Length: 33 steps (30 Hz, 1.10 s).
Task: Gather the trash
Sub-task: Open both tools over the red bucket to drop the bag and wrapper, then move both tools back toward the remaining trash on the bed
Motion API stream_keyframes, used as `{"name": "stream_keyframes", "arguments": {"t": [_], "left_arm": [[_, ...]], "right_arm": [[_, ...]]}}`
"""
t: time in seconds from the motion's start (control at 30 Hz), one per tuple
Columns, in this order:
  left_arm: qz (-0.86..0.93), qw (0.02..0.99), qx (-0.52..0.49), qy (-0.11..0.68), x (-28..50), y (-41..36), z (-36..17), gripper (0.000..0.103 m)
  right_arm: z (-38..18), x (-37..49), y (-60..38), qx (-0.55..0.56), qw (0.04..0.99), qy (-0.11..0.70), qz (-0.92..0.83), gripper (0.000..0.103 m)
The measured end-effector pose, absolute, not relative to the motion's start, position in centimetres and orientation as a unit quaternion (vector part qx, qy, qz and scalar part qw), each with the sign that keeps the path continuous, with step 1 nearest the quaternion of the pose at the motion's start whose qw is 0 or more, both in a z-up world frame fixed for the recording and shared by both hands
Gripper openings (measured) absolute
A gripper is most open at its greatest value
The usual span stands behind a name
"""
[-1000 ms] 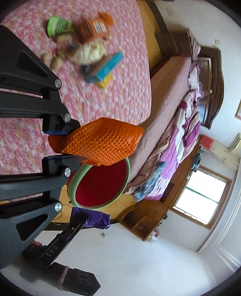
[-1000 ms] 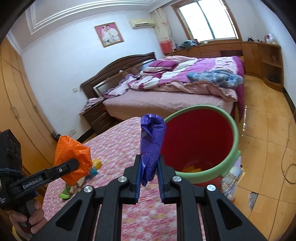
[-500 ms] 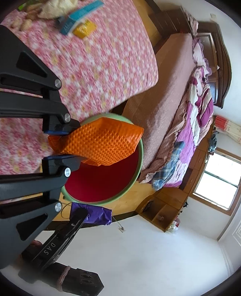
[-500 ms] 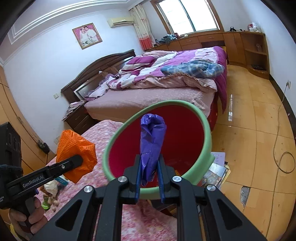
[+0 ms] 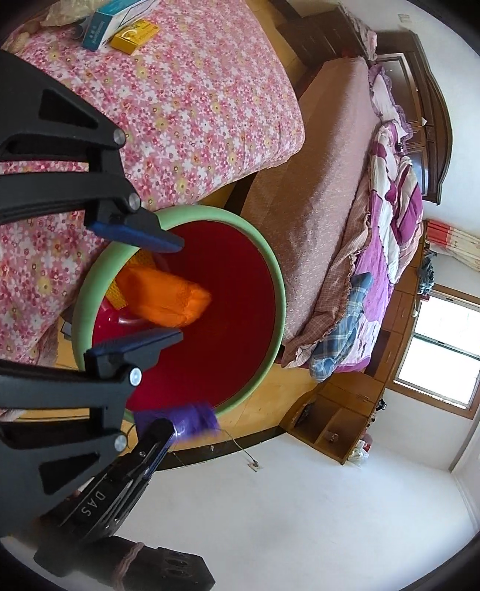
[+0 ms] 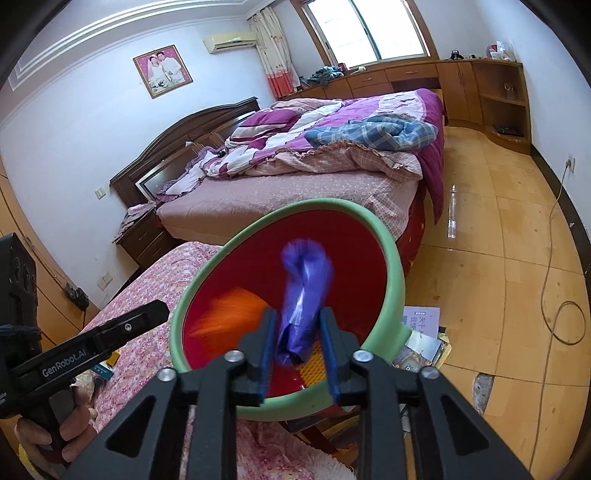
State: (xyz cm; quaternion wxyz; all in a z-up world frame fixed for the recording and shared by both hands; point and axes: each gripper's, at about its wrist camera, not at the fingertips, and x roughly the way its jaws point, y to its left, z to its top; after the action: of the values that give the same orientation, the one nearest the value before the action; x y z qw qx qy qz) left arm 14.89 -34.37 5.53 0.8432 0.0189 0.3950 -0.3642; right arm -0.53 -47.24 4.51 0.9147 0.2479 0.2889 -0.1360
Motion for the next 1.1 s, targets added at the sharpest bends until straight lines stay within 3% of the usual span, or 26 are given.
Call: {"name": "stream_keyframes", "arguments": {"t": [0.1,0.67,1.03,1.1], "left_arm": [[-0.36,0.844,0.016,0.397,14.9,-33.9,5.5,0.044],[-0.312,0.86,-0.031,0.402,13.3,-27.4,6.7,0.044],[-0.263,0.882,-0.052,0.388,11.1,-20.7,8.7,0.044],[-0.252,0.885,-0.056,0.386,10.8,-19.2,8.9,0.047]], "right_arm": [[4.6,-0.8,-47.2,0.255,0.916,0.281,-0.129,0.042],[6.5,-2.1,-44.1,0.257,0.922,0.269,-0.105,0.056],[7.6,-1.8,-39.4,0.251,0.925,0.28,-0.056,0.06],[7.8,-1.8,-38.3,0.248,0.925,0.283,-0.046,0.062]]}}
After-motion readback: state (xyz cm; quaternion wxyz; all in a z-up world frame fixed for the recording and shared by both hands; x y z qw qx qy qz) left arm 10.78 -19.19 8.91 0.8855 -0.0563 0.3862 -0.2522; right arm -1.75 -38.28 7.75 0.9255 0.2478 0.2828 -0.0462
